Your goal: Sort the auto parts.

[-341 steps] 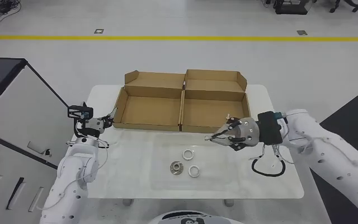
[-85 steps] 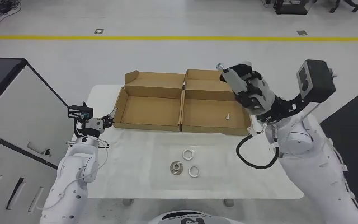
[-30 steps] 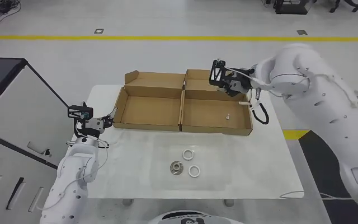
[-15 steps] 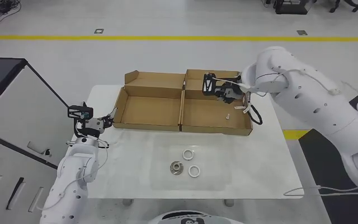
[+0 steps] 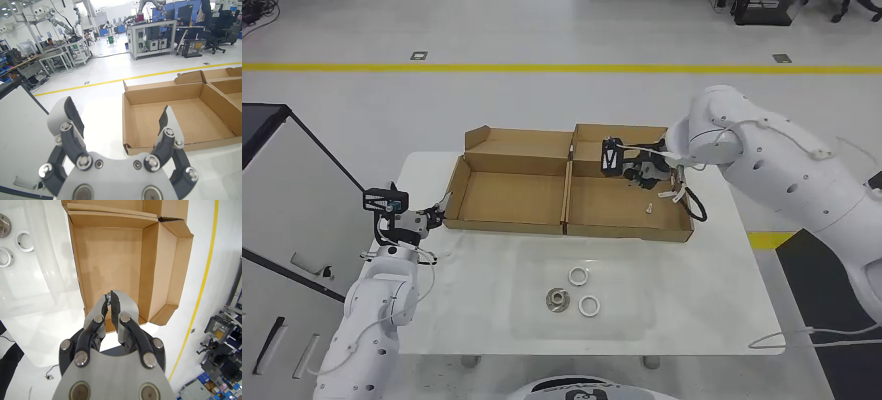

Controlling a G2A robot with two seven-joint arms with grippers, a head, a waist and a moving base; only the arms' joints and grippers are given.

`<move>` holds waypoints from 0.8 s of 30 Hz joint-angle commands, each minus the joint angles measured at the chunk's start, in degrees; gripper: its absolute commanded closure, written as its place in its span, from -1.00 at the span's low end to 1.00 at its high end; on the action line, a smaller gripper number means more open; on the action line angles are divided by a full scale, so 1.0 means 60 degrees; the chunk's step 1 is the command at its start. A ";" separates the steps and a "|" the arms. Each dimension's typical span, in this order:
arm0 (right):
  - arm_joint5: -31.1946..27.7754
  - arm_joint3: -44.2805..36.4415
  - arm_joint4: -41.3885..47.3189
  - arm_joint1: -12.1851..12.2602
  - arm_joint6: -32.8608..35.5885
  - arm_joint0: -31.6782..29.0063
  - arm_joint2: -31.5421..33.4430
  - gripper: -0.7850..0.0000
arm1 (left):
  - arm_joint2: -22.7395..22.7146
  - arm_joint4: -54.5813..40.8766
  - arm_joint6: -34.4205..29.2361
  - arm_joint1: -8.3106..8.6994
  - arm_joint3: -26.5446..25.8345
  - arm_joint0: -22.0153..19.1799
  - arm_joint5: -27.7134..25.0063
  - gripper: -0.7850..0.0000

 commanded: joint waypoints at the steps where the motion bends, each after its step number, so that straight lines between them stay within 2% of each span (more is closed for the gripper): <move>1: 0.0000 0.0000 0.0000 0.0000 0.0000 0.0000 0.0000 1.00 | 0.0000 0.0000 0.0000 0.0000 0.0000 0.0000 0.0000 -1.00; 13: 0.0000 0.0000 0.0000 0.0000 0.0000 0.0000 0.0000 1.00 | 0.0000 0.0000 0.0000 0.0000 0.0000 0.0000 0.0000 -1.00; 15: 0.0258 -0.0043 -0.0283 -0.0028 -0.0201 -0.0148 -0.0017 1.00 | 0.0000 0.0000 0.0000 0.0000 0.0000 0.0000 0.0000 -1.00; 24: 0.1245 0.0359 -0.0388 -0.0609 0.0592 -0.0040 -0.0299 1.00 | 0.0000 0.0000 0.0000 0.0000 0.0000 0.0000 0.0000 -1.00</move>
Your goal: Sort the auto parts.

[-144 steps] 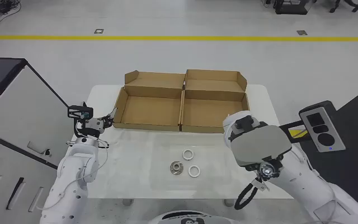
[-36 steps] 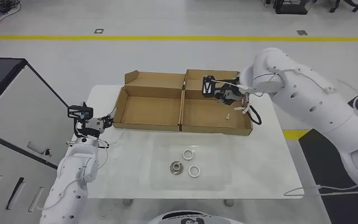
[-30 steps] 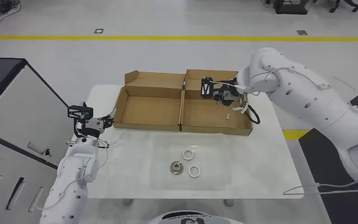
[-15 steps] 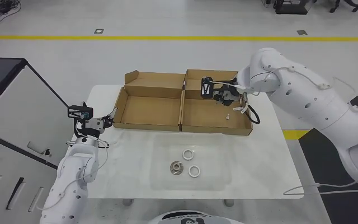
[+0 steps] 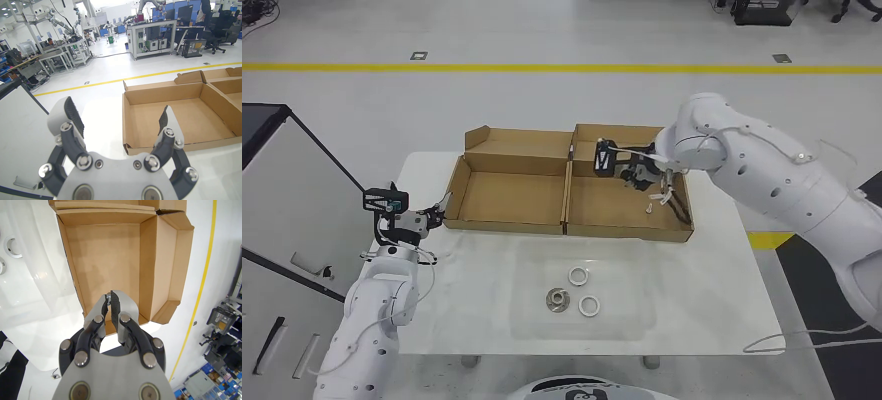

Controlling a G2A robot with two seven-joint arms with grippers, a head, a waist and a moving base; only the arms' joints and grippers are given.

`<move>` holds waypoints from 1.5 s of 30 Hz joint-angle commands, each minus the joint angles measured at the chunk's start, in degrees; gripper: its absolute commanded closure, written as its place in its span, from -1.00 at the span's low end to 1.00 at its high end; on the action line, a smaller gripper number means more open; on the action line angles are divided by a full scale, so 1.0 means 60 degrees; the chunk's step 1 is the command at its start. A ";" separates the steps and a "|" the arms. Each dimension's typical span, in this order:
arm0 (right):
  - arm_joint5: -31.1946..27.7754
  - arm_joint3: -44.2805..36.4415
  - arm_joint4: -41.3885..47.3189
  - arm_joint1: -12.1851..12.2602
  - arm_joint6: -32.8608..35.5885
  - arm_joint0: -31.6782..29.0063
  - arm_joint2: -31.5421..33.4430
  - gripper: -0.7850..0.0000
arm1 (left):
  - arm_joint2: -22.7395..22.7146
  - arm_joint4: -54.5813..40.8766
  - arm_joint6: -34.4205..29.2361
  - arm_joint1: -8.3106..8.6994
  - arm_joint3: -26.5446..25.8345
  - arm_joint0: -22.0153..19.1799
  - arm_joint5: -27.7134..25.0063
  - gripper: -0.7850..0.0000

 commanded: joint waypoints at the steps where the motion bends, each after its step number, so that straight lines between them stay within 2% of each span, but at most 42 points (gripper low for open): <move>1: 0.0243 0.0194 0.0003 -0.0189 0.0264 0.0085 -0.0088 1.00 | 0.0000 0.0000 0.0000 0.0000 0.0000 0.0000 0.0000 -1.00; 8: 0.0748 0.1092 -0.0346 -0.0934 0.1167 0.0405 -0.0508 1.00 | 0.0000 0.0000 0.0000 0.0000 0.0000 0.0000 0.0000 -1.00; 19: 0.0743 0.3102 -0.0954 -0.1927 0.1272 0.0476 -0.0917 1.00 | 0.0000 0.0000 0.0000 0.0000 0.0000 0.0000 0.0000 -1.00; 30: -0.0602 0.4884 -0.1283 -0.2511 0.0067 0.0214 -0.1005 1.00 | 0.0000 0.0000 0.0000 0.0000 0.0000 0.0000 0.0000 -1.00; 37: -0.1801 0.5741 -0.1489 -0.2708 -0.1133 0.0015 -0.0997 1.00 | 0.0000 0.0000 0.0000 0.0000 0.0000 0.0000 0.0000 -1.00; 45: -0.2538 0.6398 -0.1990 -0.2937 -0.1930 -0.0198 -0.1003 1.00 | 0.0000 0.0000 0.0000 0.0000 0.0000 0.0000 0.0000 -1.00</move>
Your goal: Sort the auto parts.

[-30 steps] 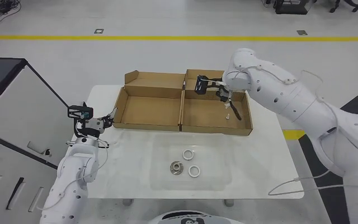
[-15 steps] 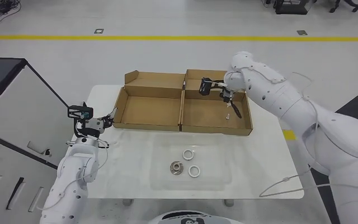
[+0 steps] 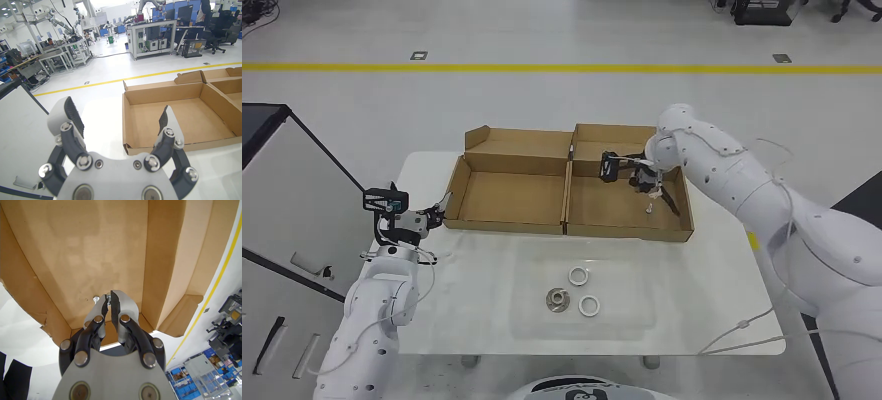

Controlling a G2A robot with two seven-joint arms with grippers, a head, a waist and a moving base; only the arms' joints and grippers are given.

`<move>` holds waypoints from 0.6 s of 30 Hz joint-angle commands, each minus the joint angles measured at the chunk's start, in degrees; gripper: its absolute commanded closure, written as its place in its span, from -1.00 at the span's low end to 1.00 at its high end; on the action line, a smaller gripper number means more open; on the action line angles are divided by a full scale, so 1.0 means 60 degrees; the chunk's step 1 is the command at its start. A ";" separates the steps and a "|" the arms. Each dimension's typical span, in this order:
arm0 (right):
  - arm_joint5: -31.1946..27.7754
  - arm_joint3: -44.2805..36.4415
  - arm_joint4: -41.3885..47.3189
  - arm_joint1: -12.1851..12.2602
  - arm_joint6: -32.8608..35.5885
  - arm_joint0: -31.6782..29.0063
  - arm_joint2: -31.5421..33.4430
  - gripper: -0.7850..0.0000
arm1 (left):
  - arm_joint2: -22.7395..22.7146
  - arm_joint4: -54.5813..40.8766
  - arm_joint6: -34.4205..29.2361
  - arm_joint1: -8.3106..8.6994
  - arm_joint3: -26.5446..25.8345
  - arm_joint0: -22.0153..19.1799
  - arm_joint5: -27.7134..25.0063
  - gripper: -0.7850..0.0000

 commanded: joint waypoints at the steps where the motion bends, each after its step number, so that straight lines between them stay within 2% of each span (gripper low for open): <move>1: -0.0217 0.0158 -0.0090 -0.0055 -0.0227 -0.0062 0.0000 1.00 | 0.0000 0.0000 0.0000 0.0000 0.0000 0.0000 0.0000 -1.00; 18: -0.1411 0.1254 -0.1580 -0.0608 -0.1879 -0.0391 0.0000 1.00 | 0.0000 0.0000 0.0000 0.0000 0.0000 0.0000 0.0000 -1.00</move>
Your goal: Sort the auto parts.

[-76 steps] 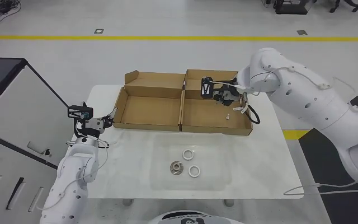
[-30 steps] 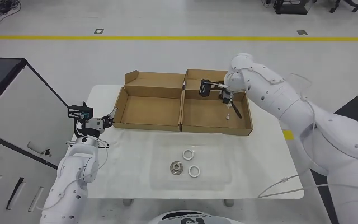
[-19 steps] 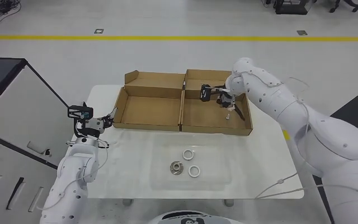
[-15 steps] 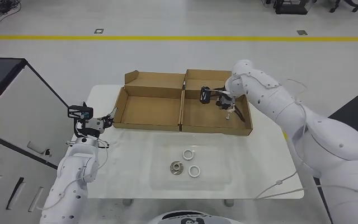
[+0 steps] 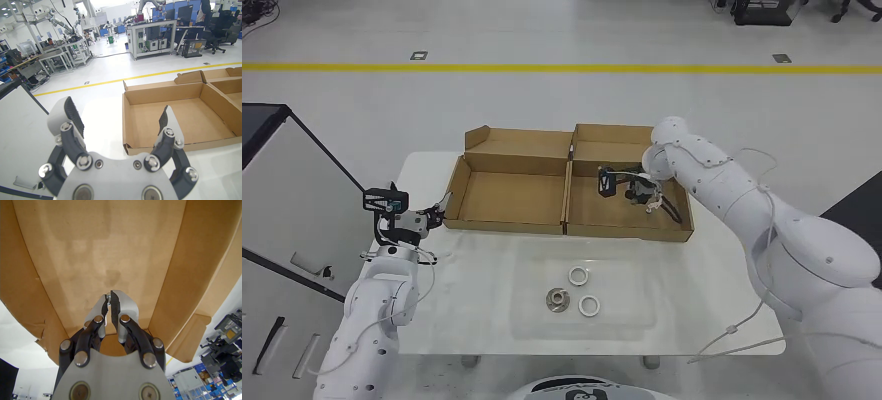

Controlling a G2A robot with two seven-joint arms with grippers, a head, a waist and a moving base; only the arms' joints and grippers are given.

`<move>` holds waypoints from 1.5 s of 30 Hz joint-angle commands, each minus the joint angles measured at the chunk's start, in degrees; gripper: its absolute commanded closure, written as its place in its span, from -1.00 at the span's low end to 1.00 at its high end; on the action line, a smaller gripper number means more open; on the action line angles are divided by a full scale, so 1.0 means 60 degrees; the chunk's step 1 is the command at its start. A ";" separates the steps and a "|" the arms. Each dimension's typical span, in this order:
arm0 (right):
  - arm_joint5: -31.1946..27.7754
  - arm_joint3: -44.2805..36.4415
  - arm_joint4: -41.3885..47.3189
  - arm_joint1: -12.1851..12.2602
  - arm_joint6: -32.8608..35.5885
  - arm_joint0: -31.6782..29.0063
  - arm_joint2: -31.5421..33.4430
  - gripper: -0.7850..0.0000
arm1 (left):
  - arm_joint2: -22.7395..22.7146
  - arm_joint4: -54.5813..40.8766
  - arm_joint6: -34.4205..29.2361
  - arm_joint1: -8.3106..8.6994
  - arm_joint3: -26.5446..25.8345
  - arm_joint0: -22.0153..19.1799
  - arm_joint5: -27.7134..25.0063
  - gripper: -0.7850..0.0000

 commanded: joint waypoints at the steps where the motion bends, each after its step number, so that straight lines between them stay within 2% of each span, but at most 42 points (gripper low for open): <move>1: -0.0084 0.0135 -0.0166 -0.0068 -0.0148 -0.0022 0.0000 1.00 | 0.0000 0.0000 0.0000 0.0000 0.0000 0.0000 0.0000 -1.00; 23: -0.0197 0.0986 -0.1338 -0.0658 -0.0980 -0.0121 0.0000 1.00 | 0.0000 0.0000 0.0000 0.0000 0.0000 0.0000 0.0000 -1.00; 27: -0.0197 0.1093 -0.1418 -0.0724 -0.1037 -0.0120 0.0000 0.76 | 0.0000 0.0000 0.0000 0.0000 0.0000 0.0000 0.0000 -1.00; 29: -0.0197 0.1127 -0.1469 -0.0750 -0.1080 -0.0117 0.0000 0.51 | 0.0000 0.0000 0.0000 0.0000 0.0000 0.0000 0.0000 -1.00; 31: -0.0197 0.1165 -0.1503 -0.0766 -0.1143 -0.0110 0.0000 0.39 | 0.0000 0.0000 0.0000 0.0000 0.0000 0.0000 0.0000 -1.00; 39: -0.0197 0.1128 -0.1673 -0.0735 -0.1557 0.0029 0.0000 0.02 | 0.0000 0.0000 0.0000 0.0000 0.0000 0.0000 0.0000 -1.00; 40: -0.0197 0.1094 -0.1701 -0.0708 -0.1654 0.0064 0.0000 -0.27 | 0.0000 0.0000 0.0000 0.0000 0.0000 0.0000 0.0000 -1.00; 41: -0.0197 0.1059 -0.1734 -0.0675 -0.1757 0.0101 0.0000 -0.71 | 0.0000 0.0000 0.0000 0.0000 0.0000 0.0000 0.0000 -1.00; 42: -0.0197 0.1012 -0.1719 -0.0638 -0.1884 0.0114 0.0000 -1.00 | 0.0000 0.0000 0.0000 0.0000 0.0000 0.0000 0.0000 -1.00; 45: -0.0197 0.0819 -0.1689 -0.0466 -0.2270 0.0213 0.0000 -1.00 | 0.0000 0.0000 0.0000 0.0000 0.0000 0.0000 0.0000 -1.00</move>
